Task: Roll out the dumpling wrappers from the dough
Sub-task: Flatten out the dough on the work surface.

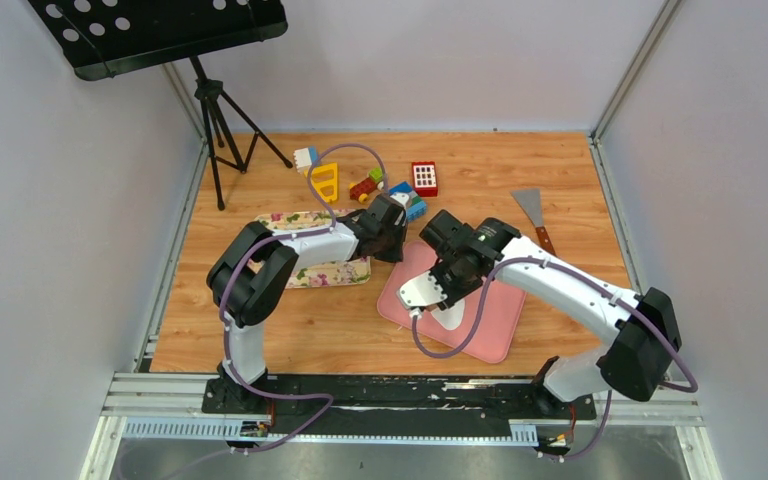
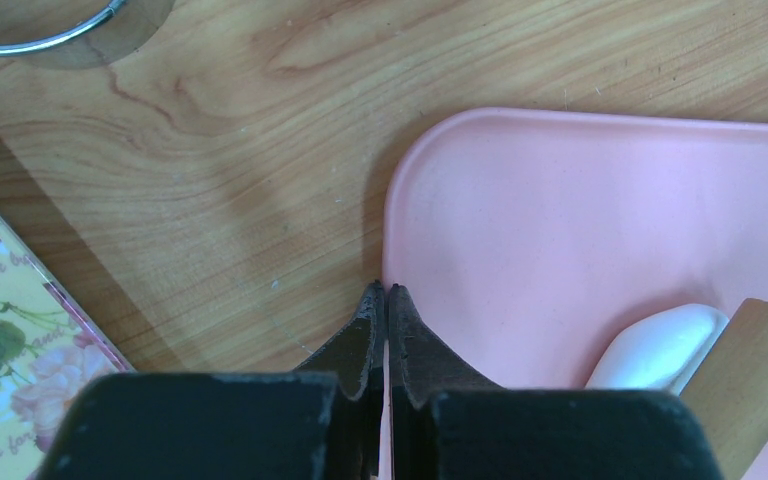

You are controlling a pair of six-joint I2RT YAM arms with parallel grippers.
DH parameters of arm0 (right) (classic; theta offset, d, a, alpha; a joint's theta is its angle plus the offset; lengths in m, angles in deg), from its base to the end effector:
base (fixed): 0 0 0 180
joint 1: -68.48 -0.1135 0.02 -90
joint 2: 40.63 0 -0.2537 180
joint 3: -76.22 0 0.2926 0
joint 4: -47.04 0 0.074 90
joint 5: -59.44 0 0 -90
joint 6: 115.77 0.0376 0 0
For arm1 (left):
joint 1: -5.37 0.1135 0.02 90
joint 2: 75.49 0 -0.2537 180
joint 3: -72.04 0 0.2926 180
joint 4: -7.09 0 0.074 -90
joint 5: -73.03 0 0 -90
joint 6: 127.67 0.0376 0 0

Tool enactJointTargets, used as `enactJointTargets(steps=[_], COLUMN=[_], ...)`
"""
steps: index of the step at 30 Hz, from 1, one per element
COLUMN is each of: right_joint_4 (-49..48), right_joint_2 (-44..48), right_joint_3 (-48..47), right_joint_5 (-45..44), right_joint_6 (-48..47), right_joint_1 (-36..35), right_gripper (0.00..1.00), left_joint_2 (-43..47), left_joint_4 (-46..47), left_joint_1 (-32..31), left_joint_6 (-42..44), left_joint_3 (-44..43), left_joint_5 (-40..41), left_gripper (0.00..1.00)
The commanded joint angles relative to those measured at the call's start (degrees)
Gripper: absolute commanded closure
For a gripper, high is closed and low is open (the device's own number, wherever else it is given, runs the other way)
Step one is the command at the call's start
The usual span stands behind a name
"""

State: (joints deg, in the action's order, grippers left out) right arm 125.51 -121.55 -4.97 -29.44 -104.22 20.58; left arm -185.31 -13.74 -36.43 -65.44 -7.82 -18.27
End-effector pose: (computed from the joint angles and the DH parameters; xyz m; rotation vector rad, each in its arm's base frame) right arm 0.1975 0.2197 0.2562 -2.6226 1.3229 -0.0523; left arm 0.3200 -0.2873 0.1196 0.3203 2.5189 -0.5396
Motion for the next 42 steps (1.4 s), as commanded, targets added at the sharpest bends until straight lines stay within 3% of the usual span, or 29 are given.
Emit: enactJointTargets(steps=[1,10,19,34,42], right_joint_4=[-0.8,-0.2,0.1,-1.4,-1.2], right_joint_2=[-1.2,-3.9,0.8,-4.1,-0.9], right_joint_3=[0.0,3.8,-4.0,1.9,-2.9], right_joint_5=[1.4,0.7,3.2,0.4,-0.3], right_joint_6=[-2.8,-2.9,-3.4,-2.4,-2.5], right_joint_1=[-0.8,-0.8,-1.0,-2.8,-3.0], right_gripper=[1.0,1.0,1.0,1.0,1.0], left_joint_2=[-2.5,-3.0,-3.3,-3.9,-3.9], left_joint_4=[-2.7,-2.9,-3.0,-3.2,-3.3], left_joint_1=[0.2,0.2,0.2,0.2,0.2], left_joint_6=[0.6,0.6,0.8,0.9,0.9], left_joint_3=[-0.4,-0.7,-0.9,-1.2,-1.2], left_joint_5=[0.2,-0.6,-0.5,-0.9,-0.9], left_gripper=[1.0,1.0,1.0,1.0,1.0])
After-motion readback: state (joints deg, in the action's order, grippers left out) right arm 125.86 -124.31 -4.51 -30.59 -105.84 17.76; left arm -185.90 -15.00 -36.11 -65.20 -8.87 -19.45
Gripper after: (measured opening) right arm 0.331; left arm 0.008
